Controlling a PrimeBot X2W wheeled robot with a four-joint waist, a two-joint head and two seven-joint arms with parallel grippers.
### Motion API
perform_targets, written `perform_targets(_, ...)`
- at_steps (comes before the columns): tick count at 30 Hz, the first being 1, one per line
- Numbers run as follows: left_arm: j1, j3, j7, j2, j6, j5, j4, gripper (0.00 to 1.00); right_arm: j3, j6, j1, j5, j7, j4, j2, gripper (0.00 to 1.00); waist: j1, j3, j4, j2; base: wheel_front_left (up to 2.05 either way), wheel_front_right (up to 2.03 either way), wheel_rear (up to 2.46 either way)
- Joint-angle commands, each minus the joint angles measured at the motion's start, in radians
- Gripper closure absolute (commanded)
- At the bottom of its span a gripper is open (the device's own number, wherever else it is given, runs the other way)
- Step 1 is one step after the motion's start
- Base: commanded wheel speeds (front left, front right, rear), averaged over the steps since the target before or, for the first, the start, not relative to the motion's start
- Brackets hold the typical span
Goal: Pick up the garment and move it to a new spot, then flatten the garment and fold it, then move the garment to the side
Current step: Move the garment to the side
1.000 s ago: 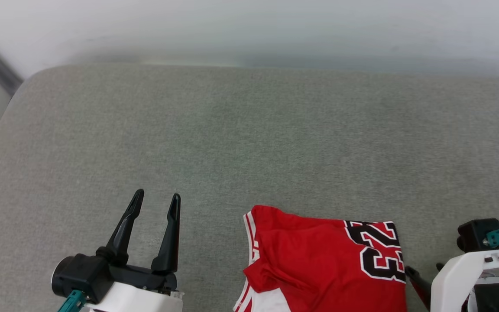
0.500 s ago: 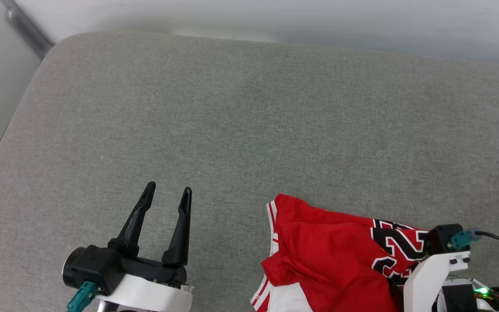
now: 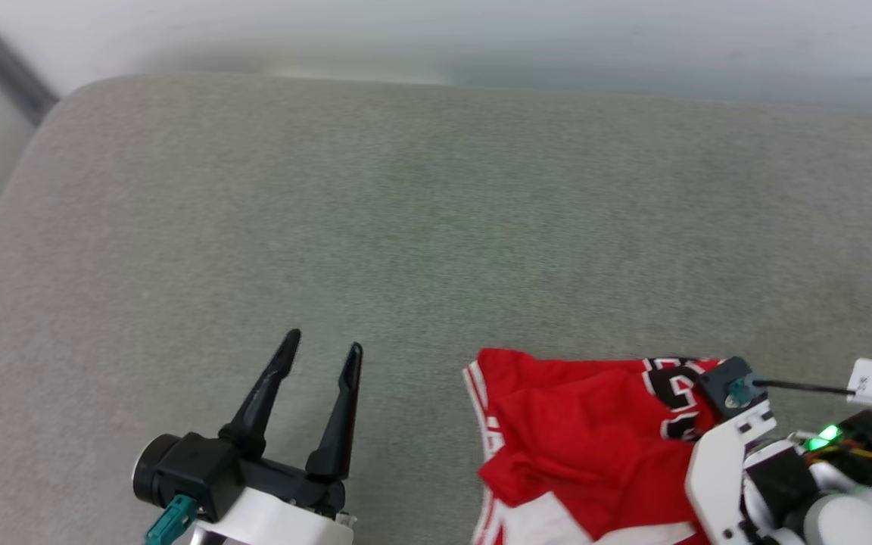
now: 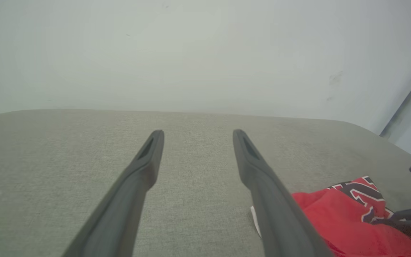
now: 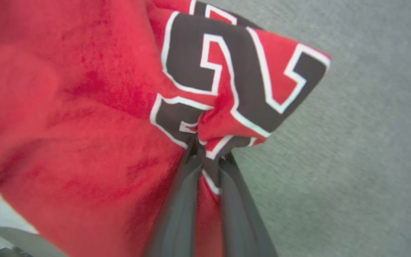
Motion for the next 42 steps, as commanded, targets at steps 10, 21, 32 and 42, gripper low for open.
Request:
perform_targets(10,-0.065,-0.074,-0.002,0.053,0.001,0.052,-0.019,0.00,0.156,-0.002,-0.211,-0.021,-0.012,-0.121,-0.387,1.00,0.0001,0.079,-0.245,0.0000,0.00,0.00,0.00)
perform_targets(21,-0.221,-0.201,-0.002,0.088,0.001,0.092,-0.048,0.00,-0.003,-0.002,-0.315,-0.045,-0.223,0.040,-0.550,1.00,0.0001,0.265,-0.381,0.0000,0.00,0.00,0.00)
perform_targets(32,-0.322,-0.271,-0.002,0.143,0.001,0.096,-0.093,0.00,-0.210,-0.002,-0.374,-0.129,-0.429,0.323,-0.564,1.00,0.0001,0.412,-0.363,0.0000,0.00,0.00,0.00)
perform_targets(42,-0.315,-0.252,-0.002,0.165,0.001,0.098,-0.112,0.00,-0.367,-0.002,-0.398,-0.218,-0.534,0.506,-0.536,1.00,0.0001,0.460,-0.337,0.0000,0.00,0.00,0.00)
